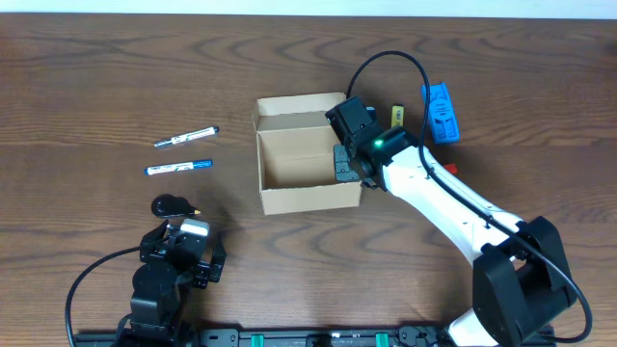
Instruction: Pack container
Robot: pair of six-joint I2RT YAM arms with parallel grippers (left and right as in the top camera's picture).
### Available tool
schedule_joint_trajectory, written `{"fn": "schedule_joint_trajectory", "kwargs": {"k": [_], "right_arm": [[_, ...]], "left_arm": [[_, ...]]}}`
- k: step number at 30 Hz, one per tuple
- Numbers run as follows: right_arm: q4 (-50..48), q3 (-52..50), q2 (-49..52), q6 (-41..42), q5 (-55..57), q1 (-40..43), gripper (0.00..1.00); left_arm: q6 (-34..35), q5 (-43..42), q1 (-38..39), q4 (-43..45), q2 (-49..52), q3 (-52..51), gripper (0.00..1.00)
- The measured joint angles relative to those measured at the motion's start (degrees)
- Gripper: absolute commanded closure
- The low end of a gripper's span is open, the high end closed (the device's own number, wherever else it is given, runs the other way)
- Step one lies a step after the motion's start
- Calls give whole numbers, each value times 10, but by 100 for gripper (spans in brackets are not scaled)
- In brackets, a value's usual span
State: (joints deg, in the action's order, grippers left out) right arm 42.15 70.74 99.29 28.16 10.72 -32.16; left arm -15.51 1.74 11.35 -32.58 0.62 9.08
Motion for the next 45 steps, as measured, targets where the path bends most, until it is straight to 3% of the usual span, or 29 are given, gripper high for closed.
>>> {"fn": "schedule_joint_trajectory", "kwargs": {"k": [8,9,10,13,18,24,30,37,45], "right_arm": [[-20,-10,0,8,14,0,99],[-20,-11,0,10,14,0,95],[-20,-12,0,12,15,0,85],[-22,-15,0,21,16,0,38],[-25,-15,0,23,10,0,30],[-17,-15,-4,27,-11,0,1],[11,-11,-91,12,-21,4,1],[70,6,-228,-71,-19,19,1],[129,6,-273,-137,50,42,1]], "left_arm": [[0,0,0,0,0,0,5],[0,0,0,0,0,0,5],[0,0,0,0,0,0,5],[0,0,0,0,0,0,5],[0,0,0,0,0,0,5],[0,0,0,0,0,0,5],[0,0,0,0,0,0,5],[0,0,0,0,0,0,5],[0,0,0,0,0,0,5]]}}
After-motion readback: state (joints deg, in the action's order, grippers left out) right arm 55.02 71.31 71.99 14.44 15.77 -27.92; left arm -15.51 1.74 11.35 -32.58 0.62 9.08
